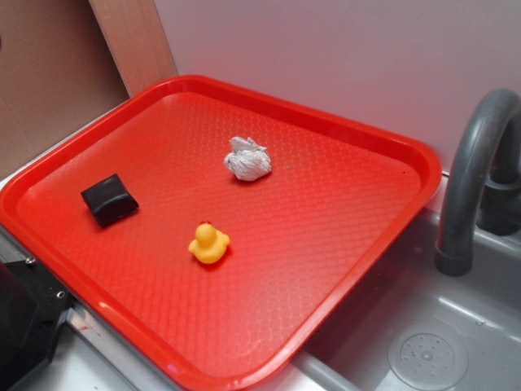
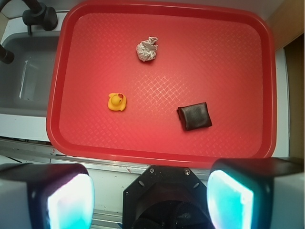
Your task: Grab the white paper.
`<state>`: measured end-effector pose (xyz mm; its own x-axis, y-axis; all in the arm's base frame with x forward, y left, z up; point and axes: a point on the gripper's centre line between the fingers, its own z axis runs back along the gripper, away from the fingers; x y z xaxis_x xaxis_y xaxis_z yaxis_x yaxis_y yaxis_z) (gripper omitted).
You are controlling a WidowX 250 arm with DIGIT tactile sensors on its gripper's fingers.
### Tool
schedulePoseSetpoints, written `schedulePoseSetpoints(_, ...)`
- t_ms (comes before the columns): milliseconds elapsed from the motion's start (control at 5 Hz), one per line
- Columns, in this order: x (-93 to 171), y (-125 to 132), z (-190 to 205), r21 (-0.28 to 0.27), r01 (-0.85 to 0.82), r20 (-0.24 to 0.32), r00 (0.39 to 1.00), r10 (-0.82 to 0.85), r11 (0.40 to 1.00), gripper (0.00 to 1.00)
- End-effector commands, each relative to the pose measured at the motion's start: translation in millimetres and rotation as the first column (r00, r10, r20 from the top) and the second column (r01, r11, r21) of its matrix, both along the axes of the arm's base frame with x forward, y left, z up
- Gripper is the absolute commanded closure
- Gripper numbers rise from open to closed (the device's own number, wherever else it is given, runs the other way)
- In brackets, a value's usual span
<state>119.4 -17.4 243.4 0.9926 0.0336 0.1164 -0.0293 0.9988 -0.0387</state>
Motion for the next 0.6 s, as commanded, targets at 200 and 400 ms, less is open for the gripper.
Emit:
schedulePoseSetpoints(200,24,-7,-7,0.064,-0.072,0.035,0.997,0.07,0.995,0.0)
schedulePoseSetpoints(400,59,-11,-17,-0.015,-0.071,0.07,0.995,0.072,0.997,0.0)
